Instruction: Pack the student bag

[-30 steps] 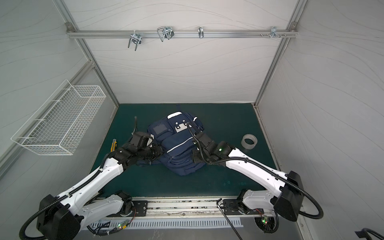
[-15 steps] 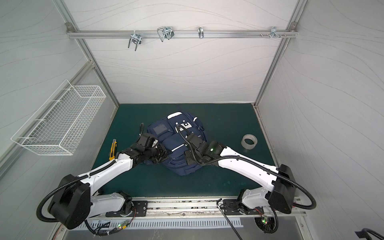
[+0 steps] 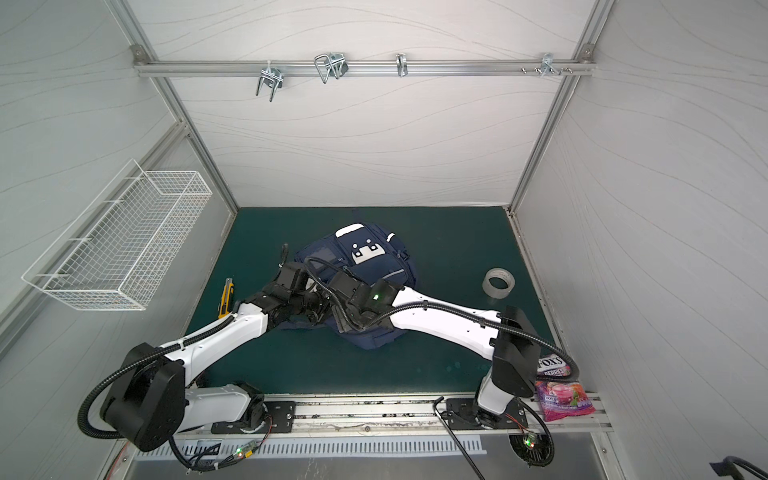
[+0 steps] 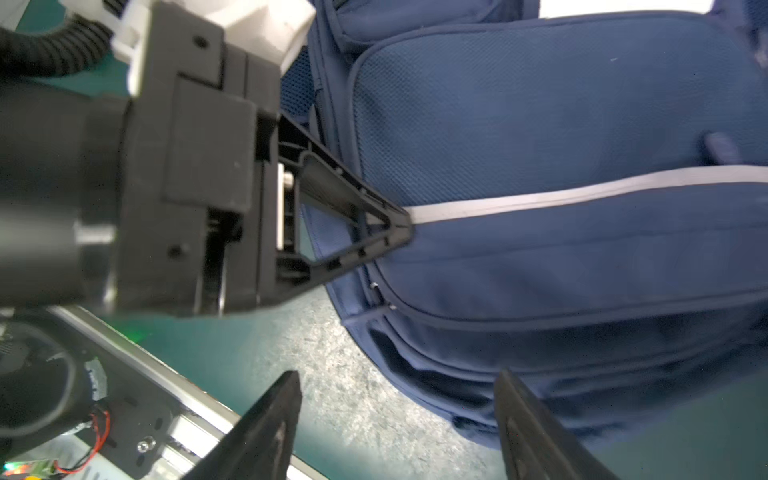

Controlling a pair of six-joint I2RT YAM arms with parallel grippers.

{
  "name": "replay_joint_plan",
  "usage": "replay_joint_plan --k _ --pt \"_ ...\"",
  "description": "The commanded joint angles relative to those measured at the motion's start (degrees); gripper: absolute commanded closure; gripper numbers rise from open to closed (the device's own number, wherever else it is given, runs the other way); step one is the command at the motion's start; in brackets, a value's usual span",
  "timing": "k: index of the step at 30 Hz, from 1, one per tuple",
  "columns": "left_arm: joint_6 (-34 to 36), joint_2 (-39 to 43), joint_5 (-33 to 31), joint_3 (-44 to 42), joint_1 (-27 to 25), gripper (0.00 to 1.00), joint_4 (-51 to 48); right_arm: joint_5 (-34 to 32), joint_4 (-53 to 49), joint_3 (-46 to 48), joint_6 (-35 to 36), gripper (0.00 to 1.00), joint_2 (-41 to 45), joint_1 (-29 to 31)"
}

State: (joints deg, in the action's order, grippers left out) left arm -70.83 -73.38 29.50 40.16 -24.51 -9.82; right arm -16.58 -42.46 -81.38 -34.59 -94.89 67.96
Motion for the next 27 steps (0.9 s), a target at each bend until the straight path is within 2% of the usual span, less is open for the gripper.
replay_joint_plan --k 1,8,15,21,27 --pt "-1.33 -0.51 2.38 1.89 0.17 1.00 7.89 2.69 0.47 -0.11 -2.87 0.31 -1.60 -0.20" --pt "-0.72 -1.65 4.05 1.59 0.39 1.00 9.46 1.79 -0.67 -1.21 -6.13 0.44 -4.86 -0.72" --pt "-0.81 -2.82 5.70 1.23 0.52 1.00 11.45 -0.83 -2.88 -3.14 -8.26 0.45 -7.35 -1.87" --pt "-0.46 -3.34 6.28 1.40 0.52 1.00 12.00 -2.51 -6.79 -5.49 -8.74 0.62 -9.43 -1.87" --pt "-0.10 -3.79 6.62 1.58 0.54 1.00 12.29 -3.20 -9.41 -6.50 -9.17 0.75 -10.39 -1.96"
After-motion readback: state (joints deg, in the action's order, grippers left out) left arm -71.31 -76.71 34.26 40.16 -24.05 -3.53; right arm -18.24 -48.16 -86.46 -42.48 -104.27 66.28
